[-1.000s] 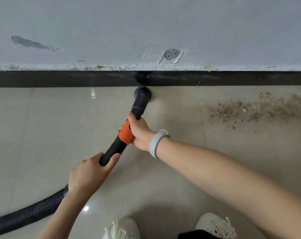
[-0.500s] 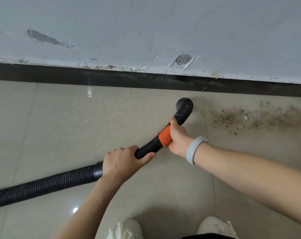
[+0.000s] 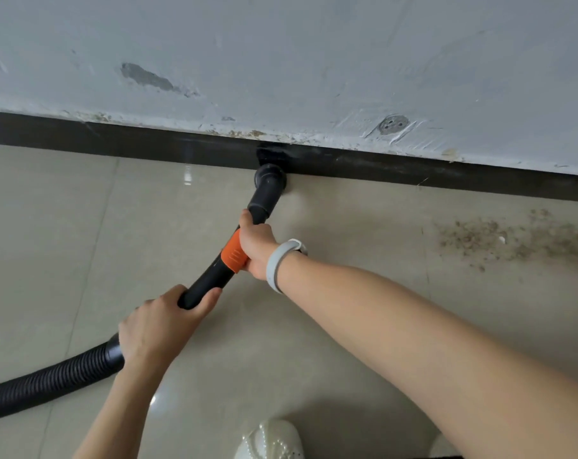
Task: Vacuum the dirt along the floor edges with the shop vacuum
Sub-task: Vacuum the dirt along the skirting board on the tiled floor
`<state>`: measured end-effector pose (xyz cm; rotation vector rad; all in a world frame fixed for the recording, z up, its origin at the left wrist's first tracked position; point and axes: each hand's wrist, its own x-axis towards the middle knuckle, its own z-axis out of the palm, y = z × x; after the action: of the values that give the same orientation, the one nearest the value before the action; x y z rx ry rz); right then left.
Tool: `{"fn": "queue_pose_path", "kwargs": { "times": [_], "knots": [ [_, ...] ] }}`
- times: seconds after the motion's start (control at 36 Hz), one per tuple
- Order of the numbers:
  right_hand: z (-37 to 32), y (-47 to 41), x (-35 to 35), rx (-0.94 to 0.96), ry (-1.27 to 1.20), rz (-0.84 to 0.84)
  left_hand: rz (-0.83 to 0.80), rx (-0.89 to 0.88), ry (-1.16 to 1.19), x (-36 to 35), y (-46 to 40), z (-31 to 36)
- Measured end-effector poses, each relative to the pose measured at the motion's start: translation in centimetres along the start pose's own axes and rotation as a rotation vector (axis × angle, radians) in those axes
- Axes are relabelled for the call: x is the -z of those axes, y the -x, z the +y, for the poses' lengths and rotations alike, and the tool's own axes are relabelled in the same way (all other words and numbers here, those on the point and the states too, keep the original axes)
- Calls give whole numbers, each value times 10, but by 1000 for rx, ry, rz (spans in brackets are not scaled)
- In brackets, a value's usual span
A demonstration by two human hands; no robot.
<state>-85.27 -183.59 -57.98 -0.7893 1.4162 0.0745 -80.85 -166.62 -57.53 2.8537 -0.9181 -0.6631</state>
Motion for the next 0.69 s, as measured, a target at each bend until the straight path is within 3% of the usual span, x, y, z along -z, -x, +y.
{"fn": "queue_pose_path", "kwargs": {
  "times": [0.25,0.5,0.69],
  "knots": [
    [-6,6,28,-9,-29,6,-59,-98,-72,6,-7,20],
    [19,21,182,-43,-250,60,-159,-332,-241,-23,25,136],
    [56,30,264,-93,-350,24,-176,-331,-275,-53,84,195]
  ]
}}
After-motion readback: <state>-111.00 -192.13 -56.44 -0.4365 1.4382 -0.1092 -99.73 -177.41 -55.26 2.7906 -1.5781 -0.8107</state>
